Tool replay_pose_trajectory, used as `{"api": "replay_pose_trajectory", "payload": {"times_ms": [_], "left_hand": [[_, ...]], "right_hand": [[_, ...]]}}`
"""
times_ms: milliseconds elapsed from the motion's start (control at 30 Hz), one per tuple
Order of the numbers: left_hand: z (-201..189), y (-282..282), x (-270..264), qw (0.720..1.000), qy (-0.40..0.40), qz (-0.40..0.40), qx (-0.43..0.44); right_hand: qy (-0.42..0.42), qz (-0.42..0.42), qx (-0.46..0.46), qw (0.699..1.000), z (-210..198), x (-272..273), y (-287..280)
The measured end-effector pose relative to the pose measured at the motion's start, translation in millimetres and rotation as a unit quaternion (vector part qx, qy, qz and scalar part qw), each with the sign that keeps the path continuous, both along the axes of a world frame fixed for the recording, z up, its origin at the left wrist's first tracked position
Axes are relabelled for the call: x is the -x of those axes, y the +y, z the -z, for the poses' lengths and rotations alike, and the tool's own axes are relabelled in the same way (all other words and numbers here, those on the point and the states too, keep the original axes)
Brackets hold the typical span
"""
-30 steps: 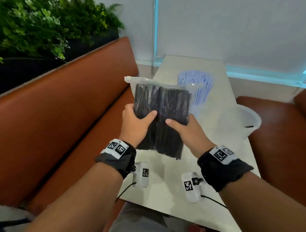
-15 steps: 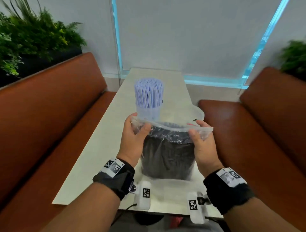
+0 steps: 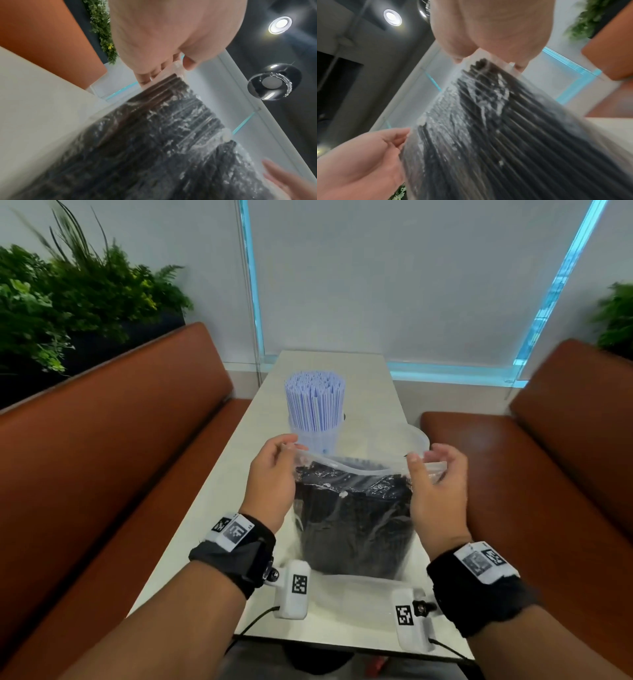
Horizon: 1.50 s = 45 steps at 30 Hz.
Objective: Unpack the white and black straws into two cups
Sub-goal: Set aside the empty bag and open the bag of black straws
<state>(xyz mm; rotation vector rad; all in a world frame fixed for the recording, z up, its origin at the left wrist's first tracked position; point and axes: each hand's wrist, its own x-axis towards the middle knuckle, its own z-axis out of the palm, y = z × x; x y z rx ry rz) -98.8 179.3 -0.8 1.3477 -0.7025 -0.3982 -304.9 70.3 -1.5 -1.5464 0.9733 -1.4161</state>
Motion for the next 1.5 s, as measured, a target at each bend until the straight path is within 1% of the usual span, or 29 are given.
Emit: {"api": "replay_pose_trajectory", "payload": {"times_ms": [33,67,100,133,167,200,233,300,433,600,667,800,933,1000,1067,1133,1300,1400,1500], "left_hand": [[0,2,0,1.000,-0.002,0.000,-0.004],[0,4,1,1.000,0.006,-0.001,-0.006],[0,6,2,1.000,0.022,0.001,-0.002],[1,8,3,0.999,0.039,0.005,0.006],[2,9,4,0.999,0.051,0.004,0.018],[3,10,5,0.998,0.055,-0.003,0.030],[3,11,7,0.998,0.054,-0.012,0.042],[2,11,10,0.997,0.042,-0.028,0.059],[1,13,9,0.995,0.052,-0.023,0.079],[2,16,4,0.995,0.068,-0.027,0.071],[5,15,3,0.995,0.073,-0.023,0.063],[8,9,-3,0.995,0.070,-0.033,0.058],[9,5,-16,0.990,0.109,-0.067,0.053],[10,5,-22,0.990,0.111,-0.079,0.049],[11,5,-23,0.991,0.098,-0.082,0.044],[10,4,-21,0.991,0.093,-0.085,0.037],[12,0,-23,0.990,0.094,-0.098,0.034],[13,-2,-24,0.990,0.088,-0.101,0.034],[12,-3,-21,0.993,0.066,-0.096,0.030]], "right_hand": [[0.036,0.033,0.053,0.997,-10,0,0],[0.092,0.053,0.129,0.986,-21,-2,2],[0.170,0.055,0.207,0.962,-32,-5,5],[0.256,0.030,0.263,0.930,-42,-12,9],[0.332,-0.015,0.289,0.898,-50,-21,14],[0.386,-0.067,0.291,0.873,-55,-30,20],[0.416,-0.112,0.285,0.856,-57,-39,25],[0.434,-0.161,0.278,0.842,-60,-59,34],[0.433,-0.198,0.250,0.843,-67,-93,42],[0.453,-0.188,0.242,0.837,-66,-106,44],[0.465,-0.187,0.247,0.829,-65,-107,42],[0.506,-0.171,0.266,0.802,-61,-105,37],[0.547,-0.148,0.262,0.781,-61,-83,20],[0.564,-0.128,0.254,0.776,-63,-63,8],[0.572,-0.103,0.238,0.778,-66,-40,-7],[0.573,-0.086,0.210,0.788,-67,-17,-19],[0.581,-0.068,0.142,0.798,-72,21,-36],[0.590,-0.055,0.123,0.796,-80,33,-38],[0.607,-0.064,0.109,0.785,-85,35,-36]]}}
